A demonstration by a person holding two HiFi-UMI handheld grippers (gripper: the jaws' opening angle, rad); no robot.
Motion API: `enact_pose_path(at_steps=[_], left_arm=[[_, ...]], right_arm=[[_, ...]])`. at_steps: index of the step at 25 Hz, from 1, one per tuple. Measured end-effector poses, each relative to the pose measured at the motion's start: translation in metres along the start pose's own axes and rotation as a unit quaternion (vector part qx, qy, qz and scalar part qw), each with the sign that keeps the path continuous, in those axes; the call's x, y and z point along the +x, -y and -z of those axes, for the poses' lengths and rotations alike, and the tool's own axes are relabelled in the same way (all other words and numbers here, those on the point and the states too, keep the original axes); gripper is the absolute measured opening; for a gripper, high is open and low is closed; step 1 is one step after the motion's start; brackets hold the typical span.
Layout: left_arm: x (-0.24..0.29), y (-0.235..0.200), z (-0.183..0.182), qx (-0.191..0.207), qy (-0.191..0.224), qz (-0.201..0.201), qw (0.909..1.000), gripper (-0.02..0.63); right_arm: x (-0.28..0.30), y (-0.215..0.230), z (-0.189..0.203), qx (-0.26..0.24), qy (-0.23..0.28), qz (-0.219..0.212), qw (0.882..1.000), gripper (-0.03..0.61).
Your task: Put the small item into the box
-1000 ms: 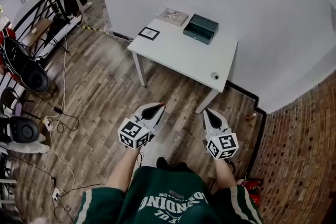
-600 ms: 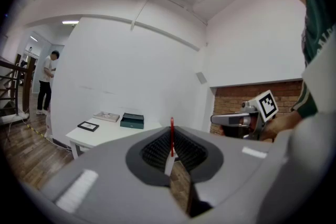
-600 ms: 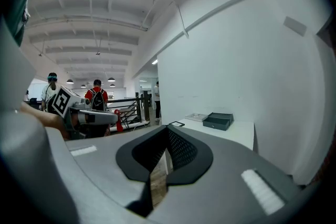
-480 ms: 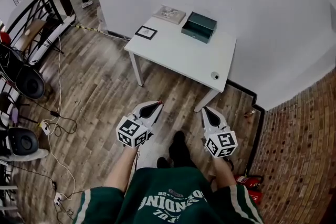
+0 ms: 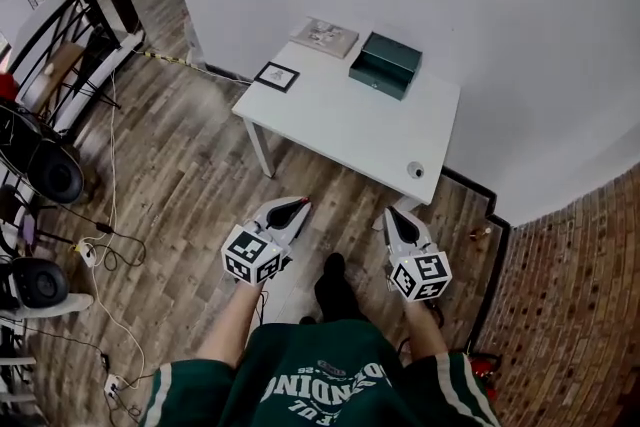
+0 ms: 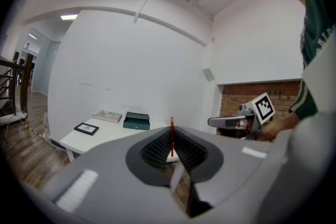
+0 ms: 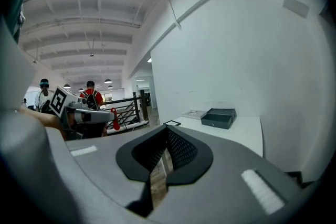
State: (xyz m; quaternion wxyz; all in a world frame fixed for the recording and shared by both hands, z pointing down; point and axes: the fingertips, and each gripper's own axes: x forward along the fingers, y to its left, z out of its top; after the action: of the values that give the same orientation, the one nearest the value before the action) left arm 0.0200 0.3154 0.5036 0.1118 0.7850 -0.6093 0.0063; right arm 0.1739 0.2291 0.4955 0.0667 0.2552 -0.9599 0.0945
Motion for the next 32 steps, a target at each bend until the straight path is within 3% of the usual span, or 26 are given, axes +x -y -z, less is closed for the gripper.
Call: enact_pose_path(at_steps=[11,20,32], left_arm=[[0.117,-0.078,-0.042,-0.002,-0.002,-0.020,0.9998,0.063],[0.177,-0.108,-0.063,0.008,-0.014,-0.019,0.9997,0.063],[0.261,-0.155,-0.068,0.005,-0.028,0.046,0.9985,0.063]], right_arm=[[0.119,0.101,-0.047,0.005,0.006,-0.014,1.000,0.002],[0.167,0.150,-0.070,0.011,0.014,-0.017,1.000,0.002],[0.213,0.191,-0.067,0.029,0.008,0.033,0.999,0.002]])
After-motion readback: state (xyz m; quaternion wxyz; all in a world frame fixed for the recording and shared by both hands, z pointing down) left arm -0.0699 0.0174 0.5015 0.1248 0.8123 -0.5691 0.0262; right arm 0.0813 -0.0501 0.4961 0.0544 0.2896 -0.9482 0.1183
